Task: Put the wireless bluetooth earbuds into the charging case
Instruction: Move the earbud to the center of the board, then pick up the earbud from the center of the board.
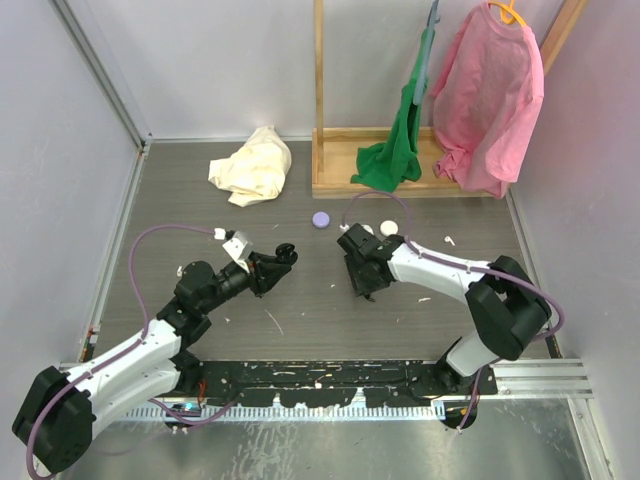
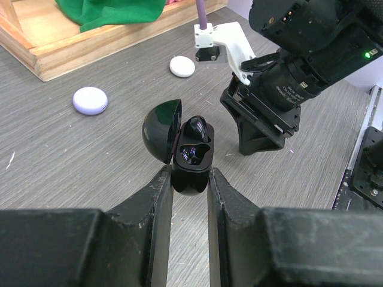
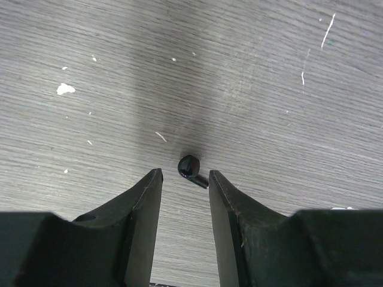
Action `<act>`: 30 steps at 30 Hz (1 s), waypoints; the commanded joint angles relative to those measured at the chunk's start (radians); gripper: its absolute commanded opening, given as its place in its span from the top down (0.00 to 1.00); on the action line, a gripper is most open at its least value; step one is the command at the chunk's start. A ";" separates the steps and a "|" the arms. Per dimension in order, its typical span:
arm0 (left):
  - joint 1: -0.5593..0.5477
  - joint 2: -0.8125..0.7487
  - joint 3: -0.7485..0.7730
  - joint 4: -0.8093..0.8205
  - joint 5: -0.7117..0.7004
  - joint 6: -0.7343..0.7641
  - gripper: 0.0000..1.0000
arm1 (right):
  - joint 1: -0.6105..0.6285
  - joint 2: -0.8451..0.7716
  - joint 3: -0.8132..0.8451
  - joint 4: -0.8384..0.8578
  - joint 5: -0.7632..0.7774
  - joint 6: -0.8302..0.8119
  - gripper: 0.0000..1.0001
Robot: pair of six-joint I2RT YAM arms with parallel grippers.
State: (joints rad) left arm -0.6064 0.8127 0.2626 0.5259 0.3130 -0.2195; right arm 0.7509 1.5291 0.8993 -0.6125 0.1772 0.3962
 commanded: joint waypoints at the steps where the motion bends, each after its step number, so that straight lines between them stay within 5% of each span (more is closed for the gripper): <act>1: 0.002 -0.020 0.003 0.054 -0.010 0.014 1.00 | 0.004 0.019 0.080 -0.068 -0.027 -0.069 0.57; 20: 0.002 -0.017 0.004 0.051 -0.009 0.015 1.00 | 0.003 0.164 0.107 -0.079 -0.055 -0.153 0.61; 30: 0.003 -0.018 0.004 0.052 -0.007 0.015 1.00 | -0.012 0.146 0.110 -0.071 -0.069 -0.116 0.73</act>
State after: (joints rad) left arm -0.6064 0.8112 0.2626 0.5255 0.3130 -0.2195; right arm 0.7509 1.6890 1.0039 -0.7040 0.1127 0.2569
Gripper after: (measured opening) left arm 0.255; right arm 0.289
